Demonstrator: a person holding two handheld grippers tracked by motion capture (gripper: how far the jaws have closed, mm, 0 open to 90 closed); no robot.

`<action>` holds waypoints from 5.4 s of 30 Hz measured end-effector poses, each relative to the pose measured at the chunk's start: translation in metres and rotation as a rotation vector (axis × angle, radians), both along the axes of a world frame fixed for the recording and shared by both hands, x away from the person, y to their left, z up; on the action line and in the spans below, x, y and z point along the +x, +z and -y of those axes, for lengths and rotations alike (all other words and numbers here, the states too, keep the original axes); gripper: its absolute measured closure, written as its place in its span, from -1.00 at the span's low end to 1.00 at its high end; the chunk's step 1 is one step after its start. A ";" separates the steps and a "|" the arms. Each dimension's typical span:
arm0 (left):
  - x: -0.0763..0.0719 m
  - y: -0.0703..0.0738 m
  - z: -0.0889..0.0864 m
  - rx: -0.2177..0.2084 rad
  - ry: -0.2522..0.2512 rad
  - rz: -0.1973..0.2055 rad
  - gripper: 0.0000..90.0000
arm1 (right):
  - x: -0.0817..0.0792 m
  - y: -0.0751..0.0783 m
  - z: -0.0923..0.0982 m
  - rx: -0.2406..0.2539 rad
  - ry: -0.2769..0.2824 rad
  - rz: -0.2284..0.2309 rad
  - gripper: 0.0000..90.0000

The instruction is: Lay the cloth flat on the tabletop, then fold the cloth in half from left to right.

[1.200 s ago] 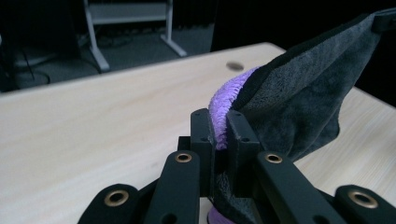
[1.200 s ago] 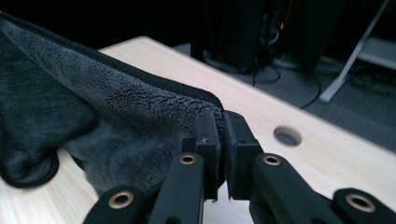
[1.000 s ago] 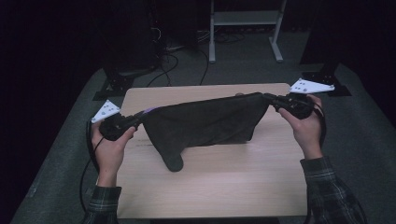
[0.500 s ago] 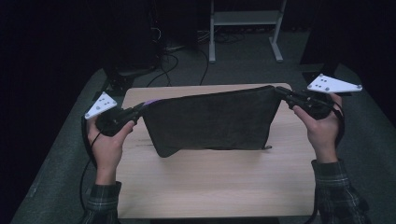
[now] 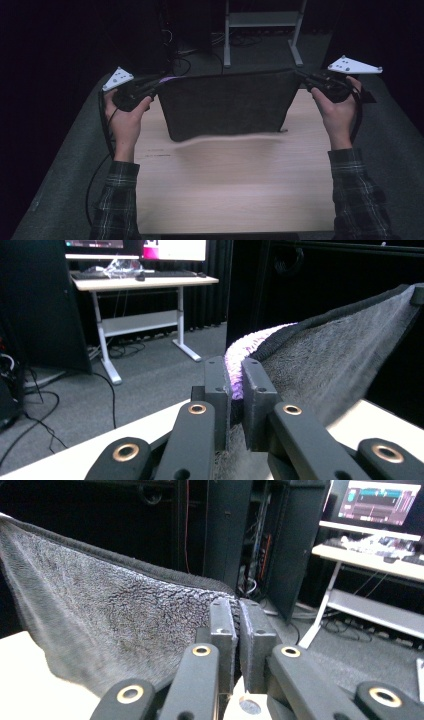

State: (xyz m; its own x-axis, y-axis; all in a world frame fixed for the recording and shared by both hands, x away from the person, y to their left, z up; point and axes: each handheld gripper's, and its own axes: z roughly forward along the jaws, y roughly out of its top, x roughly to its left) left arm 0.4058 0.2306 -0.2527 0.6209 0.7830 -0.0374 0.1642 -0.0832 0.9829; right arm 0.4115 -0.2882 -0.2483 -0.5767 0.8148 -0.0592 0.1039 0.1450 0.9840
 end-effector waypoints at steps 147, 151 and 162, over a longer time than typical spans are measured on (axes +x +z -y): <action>-0.049 -0.229 0.010 0.186 0.080 -0.467 0.91 | -0.067 -0.238 0.036 -0.246 -0.064 -0.500 -0.42; -0.048 -0.228 0.006 0.165 0.064 -0.487 0.91 | -0.067 -0.238 0.036 -0.248 -0.060 -0.500 -0.43; -0.048 -0.215 -0.006 0.152 0.066 -0.487 0.91 | -0.066 -0.238 0.037 -0.255 -0.079 -0.518 -0.70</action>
State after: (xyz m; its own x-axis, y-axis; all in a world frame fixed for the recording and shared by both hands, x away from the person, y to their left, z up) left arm 0.3581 0.2370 -0.4679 0.5088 0.8390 -0.1930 0.6097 -0.1929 0.7688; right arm 0.3453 -0.3248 -0.4866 -0.5207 0.8536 0.0150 0.5829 0.3426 0.7368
